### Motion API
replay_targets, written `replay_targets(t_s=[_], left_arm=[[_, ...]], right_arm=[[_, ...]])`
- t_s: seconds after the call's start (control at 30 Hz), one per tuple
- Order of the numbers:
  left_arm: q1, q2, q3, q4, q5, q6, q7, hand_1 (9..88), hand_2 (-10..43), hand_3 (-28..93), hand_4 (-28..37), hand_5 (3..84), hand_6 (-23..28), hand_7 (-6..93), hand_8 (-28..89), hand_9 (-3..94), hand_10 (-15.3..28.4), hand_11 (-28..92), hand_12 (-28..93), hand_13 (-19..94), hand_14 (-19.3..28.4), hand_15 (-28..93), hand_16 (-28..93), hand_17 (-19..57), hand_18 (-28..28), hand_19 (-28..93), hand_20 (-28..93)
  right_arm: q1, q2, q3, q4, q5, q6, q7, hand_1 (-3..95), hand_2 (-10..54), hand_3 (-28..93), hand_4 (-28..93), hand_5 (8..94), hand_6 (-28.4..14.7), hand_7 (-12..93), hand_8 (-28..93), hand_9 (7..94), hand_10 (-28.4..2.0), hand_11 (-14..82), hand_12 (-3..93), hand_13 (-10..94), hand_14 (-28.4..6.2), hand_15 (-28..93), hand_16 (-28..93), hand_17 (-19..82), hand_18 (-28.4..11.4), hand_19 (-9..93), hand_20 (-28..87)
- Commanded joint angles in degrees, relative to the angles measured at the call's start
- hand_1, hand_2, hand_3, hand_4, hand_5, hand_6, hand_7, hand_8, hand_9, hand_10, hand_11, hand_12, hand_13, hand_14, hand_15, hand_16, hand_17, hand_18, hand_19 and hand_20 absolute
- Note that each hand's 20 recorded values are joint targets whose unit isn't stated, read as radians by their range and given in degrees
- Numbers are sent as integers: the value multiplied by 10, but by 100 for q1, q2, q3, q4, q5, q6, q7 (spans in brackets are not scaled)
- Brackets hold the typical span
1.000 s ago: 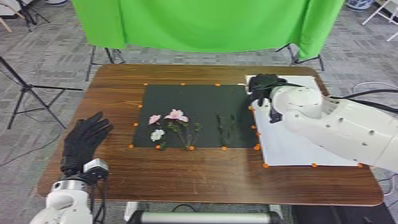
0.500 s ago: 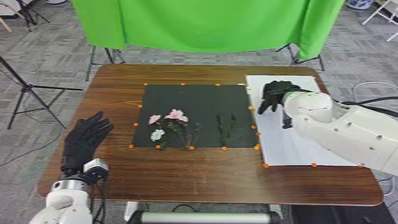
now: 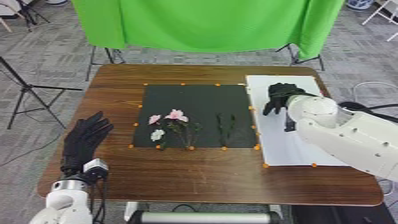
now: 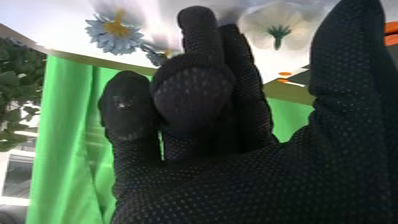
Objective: Arrange flowers
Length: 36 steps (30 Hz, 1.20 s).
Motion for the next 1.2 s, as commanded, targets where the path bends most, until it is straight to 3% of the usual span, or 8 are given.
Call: replay_targets(t_s=[0.03,0.23,0.6,0.97,1.2], left_arm=[[48,-66,-11,-39,16,-36,-7,175,-27,712,-283,475,41,119,-71,459,130,188,126,380,176,230,15,80,143,91,184],[58,-75,-27,-41,13,-28,-3,175,-26,711,-283,474,41,119,-70,459,131,188,126,380,176,230,14,80,143,92,184],[81,-83,-59,-55,-1,-24,-6,173,-28,714,-283,475,42,118,-70,459,131,189,126,381,176,232,15,80,143,92,184],[81,-50,-61,-61,-7,-1,-29,175,-26,712,-283,476,43,117,-70,459,131,189,125,381,176,232,14,80,143,91,184],[114,-26,-84,-72,-22,7,-49,176,-24,710,-283,476,43,117,-70,459,131,188,126,381,176,232,13,79,143,92,184]], right_arm=[[-459,-26,-284,-64,16,388,-50,369,-95,708,-183,662,50,194,-119,768,-128,202,196,859,-46,670,275,589,-175,932,543],[-587,-150,-356,-2,-47,766,-24,450,-95,649,-206,720,40,200,-7,845,-114,225,204,890,-37,664,280,616,-170,932,563],[-629,-120,-438,-2,-79,789,-7,536,-95,632,-211,806,31,206,28,902,-104,247,213,913,-31,658,285,638,-167,932,571],[-93,41,-321,-292,-38,1912,-264,531,-95,670,-170,840,8,205,75,920,-98,279,268,923,-22,660,295,653,-161,932,581],[179,108,-425,-526,57,2282,-411,493,-95,696,-85,852,-5,216,104,917,-103,325,286,922,-18,667,303,654,-160,932,591]])
